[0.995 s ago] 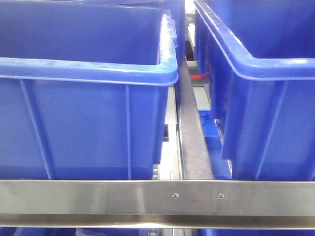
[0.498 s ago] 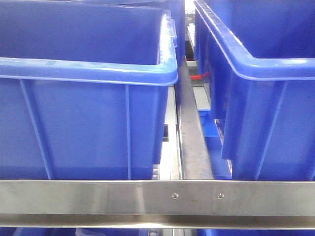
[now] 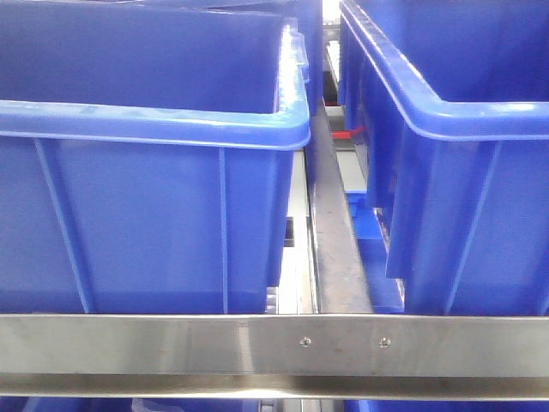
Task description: Place yellow foam block on left shelf second layer
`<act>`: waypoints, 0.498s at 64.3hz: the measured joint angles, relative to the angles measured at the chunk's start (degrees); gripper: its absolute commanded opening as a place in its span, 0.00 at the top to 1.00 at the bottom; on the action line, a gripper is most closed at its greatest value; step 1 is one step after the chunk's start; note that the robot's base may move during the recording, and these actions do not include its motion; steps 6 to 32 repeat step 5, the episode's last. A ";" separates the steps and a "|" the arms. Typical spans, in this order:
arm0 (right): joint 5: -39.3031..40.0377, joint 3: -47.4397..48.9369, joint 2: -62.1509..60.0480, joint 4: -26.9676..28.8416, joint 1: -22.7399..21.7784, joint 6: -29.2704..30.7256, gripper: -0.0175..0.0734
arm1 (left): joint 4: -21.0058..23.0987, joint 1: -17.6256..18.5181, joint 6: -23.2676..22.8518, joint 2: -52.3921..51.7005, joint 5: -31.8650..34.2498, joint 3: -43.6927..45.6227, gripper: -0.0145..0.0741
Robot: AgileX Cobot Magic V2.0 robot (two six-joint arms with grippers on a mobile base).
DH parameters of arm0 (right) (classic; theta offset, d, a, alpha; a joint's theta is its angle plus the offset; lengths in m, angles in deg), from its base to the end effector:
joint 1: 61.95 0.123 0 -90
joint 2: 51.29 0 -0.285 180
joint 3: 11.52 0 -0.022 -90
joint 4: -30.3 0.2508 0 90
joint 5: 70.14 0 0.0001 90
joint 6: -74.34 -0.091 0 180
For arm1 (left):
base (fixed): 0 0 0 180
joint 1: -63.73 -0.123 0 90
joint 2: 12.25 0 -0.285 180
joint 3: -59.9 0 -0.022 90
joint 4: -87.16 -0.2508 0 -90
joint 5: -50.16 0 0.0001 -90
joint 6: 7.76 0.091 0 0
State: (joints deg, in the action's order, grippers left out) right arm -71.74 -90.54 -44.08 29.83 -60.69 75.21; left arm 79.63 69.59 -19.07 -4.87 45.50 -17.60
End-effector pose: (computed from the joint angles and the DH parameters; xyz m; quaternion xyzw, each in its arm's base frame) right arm 0.0570 0.0012 0.2006 -0.0157 0.6934 -0.0006 0.7204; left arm 0.0560 -0.0048 0.2046 0.0088 0.7040 -0.0561 0.7080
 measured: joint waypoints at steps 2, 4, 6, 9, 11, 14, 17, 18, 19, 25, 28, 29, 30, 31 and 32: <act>0.00 0.00 0.00 0.00 0.00 0.00 0.77 | 0.00 0.00 0.00 0.00 0.00 0.00 0.68; 0.00 0.00 0.00 0.00 0.00 0.00 0.77 | 0.00 0.00 0.00 0.00 0.00 0.00 0.68; 0.00 0.00 0.00 0.00 0.00 0.00 0.77 | 0.00 0.00 0.00 0.00 0.00 0.00 0.68; 0.00 0.00 0.00 0.00 0.00 0.00 0.77 | 0.00 0.00 0.00 0.00 0.00 0.00 0.68; 0.00 0.00 0.00 0.00 0.00 0.00 0.77 | 0.00 0.00 0.00 0.00 0.00 0.00 0.68; 0.00 0.00 0.00 0.00 0.00 0.00 0.77 | 0.00 0.00 0.00 0.00 0.00 0.00 0.68; 0.00 0.00 0.00 0.00 0.00 0.00 0.77 | 0.00 0.00 0.00 0.00 0.00 0.00 0.68; 0.00 0.00 0.00 0.00 0.00 0.00 0.77 | 0.00 0.00 0.00 0.00 0.00 0.00 0.68; 0.00 0.00 0.00 0.00 0.00 0.00 0.77 | 0.00 0.00 0.00 0.00 0.00 0.00 0.68; 0.00 0.00 0.00 0.00 0.00 0.00 0.77 | 0.00 0.00 0.00 0.00 0.00 0.00 0.68; 0.00 0.00 0.00 0.00 0.00 0.00 0.77 | 0.00 0.00 0.00 0.00 0.00 0.00 0.68; 0.00 0.00 0.00 0.00 0.00 0.00 0.77 | 0.00 0.00 0.00 0.00 0.00 0.00 0.68; 0.00 0.00 0.00 0.00 0.00 0.00 0.77 | 0.00 0.00 0.00 0.00 0.00 0.00 0.68; 0.00 0.00 0.00 0.00 0.00 0.00 0.77 | 0.00 0.00 0.00 0.00 0.00 0.00 0.68; 0.00 0.00 0.00 0.00 0.00 0.00 0.77 | 0.00 0.00 0.00 0.00 0.00 0.00 0.68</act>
